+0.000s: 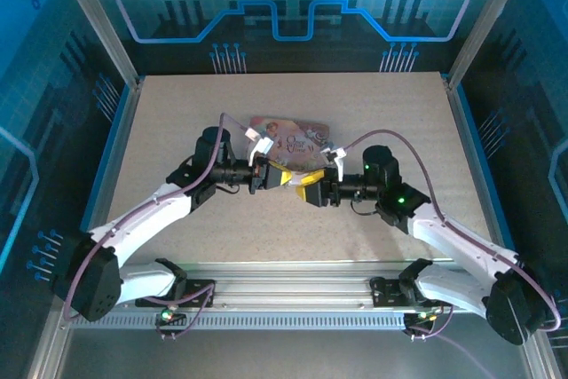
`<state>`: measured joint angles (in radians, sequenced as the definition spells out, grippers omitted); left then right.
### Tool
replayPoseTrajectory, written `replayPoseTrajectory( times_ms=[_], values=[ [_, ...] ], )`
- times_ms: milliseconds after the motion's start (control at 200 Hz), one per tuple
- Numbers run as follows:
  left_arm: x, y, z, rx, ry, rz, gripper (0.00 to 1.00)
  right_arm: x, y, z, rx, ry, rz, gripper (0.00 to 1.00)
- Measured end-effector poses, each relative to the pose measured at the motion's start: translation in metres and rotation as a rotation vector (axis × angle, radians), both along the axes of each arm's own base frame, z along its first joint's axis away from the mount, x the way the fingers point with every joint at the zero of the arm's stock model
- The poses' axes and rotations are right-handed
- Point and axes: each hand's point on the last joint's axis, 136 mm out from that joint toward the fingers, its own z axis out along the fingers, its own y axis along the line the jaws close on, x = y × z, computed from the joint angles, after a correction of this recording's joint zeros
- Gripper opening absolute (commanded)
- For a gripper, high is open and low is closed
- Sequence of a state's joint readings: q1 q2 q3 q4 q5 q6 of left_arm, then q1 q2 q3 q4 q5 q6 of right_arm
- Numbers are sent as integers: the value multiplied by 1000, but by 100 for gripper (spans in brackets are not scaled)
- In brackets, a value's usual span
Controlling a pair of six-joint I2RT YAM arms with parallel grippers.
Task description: Unlock the padlock with the key
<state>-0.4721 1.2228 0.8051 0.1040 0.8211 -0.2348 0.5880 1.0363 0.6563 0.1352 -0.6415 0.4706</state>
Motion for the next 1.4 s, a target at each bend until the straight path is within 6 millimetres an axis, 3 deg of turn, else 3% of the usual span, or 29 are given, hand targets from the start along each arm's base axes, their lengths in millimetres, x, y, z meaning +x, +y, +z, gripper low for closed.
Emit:
replayPoseTrajectory(
  times_ms=[190, 520, 790, 975, 1131, 1286, 1396],
  values=[
    [-11, -2, 13, -18, -1, -72, 0, -5, 2, -5, -17, 4, 23, 44],
    [-27, -4, 17, -40, 41, -156, 0, -8, 17, -12, -33, 20, 67, 33],
    [-29, -4, 17, -37, 63, -173, 0, -10, 24, -8, -20, 13, 99, 30],
    [-28, -5, 16, -36, 70, -178, 0, -12, 25, -6, -14, 10, 112, 19],
    [-28, -5, 15, -33, 68, -181, 0, -13, 25, -6, -12, 12, 116, 20],
    [-30, -4, 14, -28, 67, -189, 0, -13, 25, -7, -14, 20, 118, 29],
    [-31, -4, 12, -24, 63, -195, 0, -13, 26, -8, -16, 25, 120, 29]
  ],
)
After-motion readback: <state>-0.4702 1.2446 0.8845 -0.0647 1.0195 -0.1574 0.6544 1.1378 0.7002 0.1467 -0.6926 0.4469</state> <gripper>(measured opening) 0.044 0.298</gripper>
